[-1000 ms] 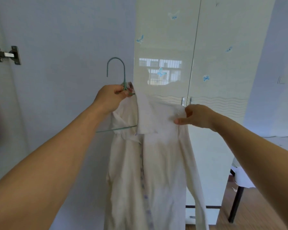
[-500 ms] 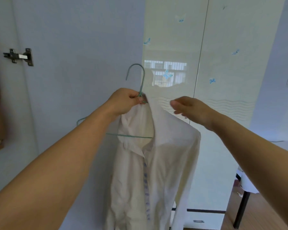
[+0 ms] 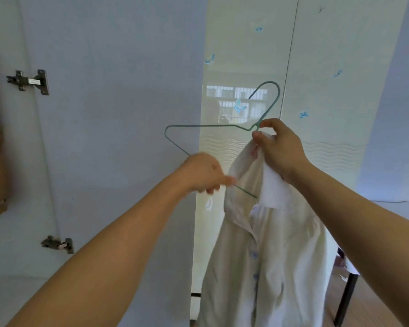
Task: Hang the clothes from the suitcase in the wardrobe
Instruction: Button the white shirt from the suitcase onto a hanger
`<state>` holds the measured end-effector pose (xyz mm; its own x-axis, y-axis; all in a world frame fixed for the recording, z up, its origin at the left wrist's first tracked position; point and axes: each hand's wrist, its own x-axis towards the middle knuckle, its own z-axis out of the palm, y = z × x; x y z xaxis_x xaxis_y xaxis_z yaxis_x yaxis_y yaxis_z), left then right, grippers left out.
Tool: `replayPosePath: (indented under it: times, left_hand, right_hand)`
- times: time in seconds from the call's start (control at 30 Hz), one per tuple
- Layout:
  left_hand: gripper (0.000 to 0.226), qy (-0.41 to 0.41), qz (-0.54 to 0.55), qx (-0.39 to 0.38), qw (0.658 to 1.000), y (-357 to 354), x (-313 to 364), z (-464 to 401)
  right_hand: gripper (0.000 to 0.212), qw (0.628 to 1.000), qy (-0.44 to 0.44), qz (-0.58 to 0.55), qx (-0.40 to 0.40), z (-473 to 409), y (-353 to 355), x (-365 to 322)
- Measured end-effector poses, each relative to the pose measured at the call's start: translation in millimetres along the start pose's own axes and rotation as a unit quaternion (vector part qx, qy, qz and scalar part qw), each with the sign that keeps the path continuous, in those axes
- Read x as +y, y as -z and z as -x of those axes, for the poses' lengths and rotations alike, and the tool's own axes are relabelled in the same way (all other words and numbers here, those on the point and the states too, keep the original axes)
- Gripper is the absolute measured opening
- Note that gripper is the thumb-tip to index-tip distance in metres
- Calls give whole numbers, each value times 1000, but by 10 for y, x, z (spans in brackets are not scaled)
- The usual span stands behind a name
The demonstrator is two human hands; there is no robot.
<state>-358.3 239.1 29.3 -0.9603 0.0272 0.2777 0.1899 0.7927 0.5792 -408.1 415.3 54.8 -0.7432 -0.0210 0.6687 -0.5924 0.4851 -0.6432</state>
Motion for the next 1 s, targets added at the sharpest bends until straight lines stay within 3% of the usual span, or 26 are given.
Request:
replayPosePath:
  times: [0.07, 0.17, 0.33, 0.47, 0.6, 0.77, 0.9, 1.0]
  left_hand:
    - [51, 62, -106, -79, 989, -193, -19, -13]
    - [61, 90, -107, -62, 988, -478, -49, -101]
    - [26, 113, 82, -88, 986, -789, 153, -136]
    - [7, 122, 175, -34, 976, -837, 162, -178]
    - [9, 185, 418, -16, 889, -612, 12, -152]
    - [12, 273, 562, -30, 780, -307, -157, -239]
    - [17, 281, 573, -36, 769, -137, -222, -183]
    - [17, 278, 579, -10, 766, -4, -249, -147]
  right_hand:
    - [12, 1000, -2, -19, -4, -6, 64, 7]
    - [10, 998, 0, -64, -12, 22, 115, -40]
    - [19, 988, 23, -133, -80, 72, 195, -130]
    - [37, 987, 29, -115, -110, 145, 344, -227]
    - [66, 995, -5, -3, -104, 236, 538, -192]
    - [46, 992, -59, 53, -103, 251, 541, 2]
    - [24, 988, -121, -22, -96, 233, 504, 78]
    - [32, 987, -132, -29, -82, 223, 453, 115]
